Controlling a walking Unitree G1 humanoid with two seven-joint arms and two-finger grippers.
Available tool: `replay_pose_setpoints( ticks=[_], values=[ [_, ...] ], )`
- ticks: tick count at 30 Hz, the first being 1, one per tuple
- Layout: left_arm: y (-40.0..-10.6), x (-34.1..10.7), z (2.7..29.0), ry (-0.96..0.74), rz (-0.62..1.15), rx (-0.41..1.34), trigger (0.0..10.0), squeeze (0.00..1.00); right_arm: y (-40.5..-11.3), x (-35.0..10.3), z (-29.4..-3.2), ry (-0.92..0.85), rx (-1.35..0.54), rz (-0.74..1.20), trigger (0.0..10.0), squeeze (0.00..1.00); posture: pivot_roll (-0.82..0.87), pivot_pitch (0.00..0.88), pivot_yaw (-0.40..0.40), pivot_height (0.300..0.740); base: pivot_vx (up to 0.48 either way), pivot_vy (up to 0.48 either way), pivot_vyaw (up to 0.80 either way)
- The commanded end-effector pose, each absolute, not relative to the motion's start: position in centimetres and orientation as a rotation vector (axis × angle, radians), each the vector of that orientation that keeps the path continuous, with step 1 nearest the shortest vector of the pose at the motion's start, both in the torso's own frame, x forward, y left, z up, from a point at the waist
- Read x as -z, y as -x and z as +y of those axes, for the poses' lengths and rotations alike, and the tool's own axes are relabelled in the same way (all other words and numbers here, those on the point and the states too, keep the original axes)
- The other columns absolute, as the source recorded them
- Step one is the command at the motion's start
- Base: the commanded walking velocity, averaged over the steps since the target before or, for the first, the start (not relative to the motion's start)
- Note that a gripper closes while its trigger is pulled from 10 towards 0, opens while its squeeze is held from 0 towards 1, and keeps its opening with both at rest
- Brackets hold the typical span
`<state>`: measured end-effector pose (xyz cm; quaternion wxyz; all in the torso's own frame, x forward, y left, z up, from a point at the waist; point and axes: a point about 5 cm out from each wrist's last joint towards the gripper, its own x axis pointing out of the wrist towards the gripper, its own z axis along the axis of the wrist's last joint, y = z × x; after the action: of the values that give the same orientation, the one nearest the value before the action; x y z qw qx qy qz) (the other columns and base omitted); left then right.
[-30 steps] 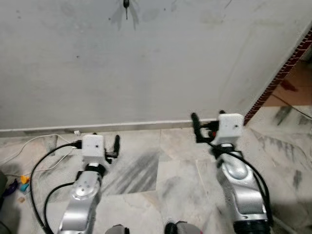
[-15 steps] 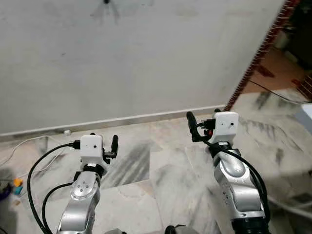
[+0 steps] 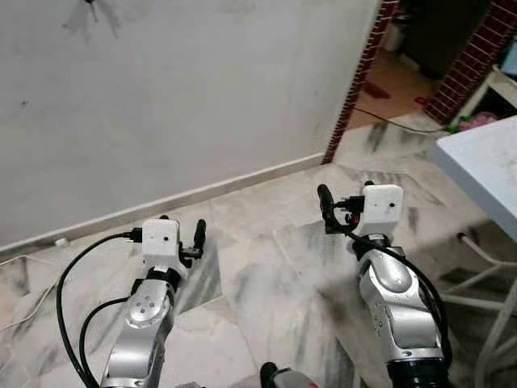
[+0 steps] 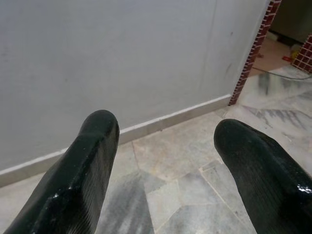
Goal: Hang keys on a hook
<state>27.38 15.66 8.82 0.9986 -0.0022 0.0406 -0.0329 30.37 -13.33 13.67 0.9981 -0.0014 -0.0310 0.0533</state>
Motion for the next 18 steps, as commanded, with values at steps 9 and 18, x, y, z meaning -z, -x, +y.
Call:
replay_pose_setpoints(
  ticks=[9, 18],
  values=[
    [-27.12, -8.73, 15.26, 0.022, 0.083, 0.108, 10.0, 0.00, -30.54, -13.65, -13.73, 0.012, -0.102, -0.060, 10.0, 0.00, -0.04, 0.138, -0.031, 0.740, 0.000, 0.000, -0.78],
    [-27.31, -8.93, 15.32, 0.027, 0.082, 0.124, 10.0, 0.00, -30.61, -13.66, -13.82, 0.010, -0.088, -0.062, 10.0, 0.00, -0.04, 0.139, -0.022, 0.740, 0.000, 0.000, -0.77]
  ],
)
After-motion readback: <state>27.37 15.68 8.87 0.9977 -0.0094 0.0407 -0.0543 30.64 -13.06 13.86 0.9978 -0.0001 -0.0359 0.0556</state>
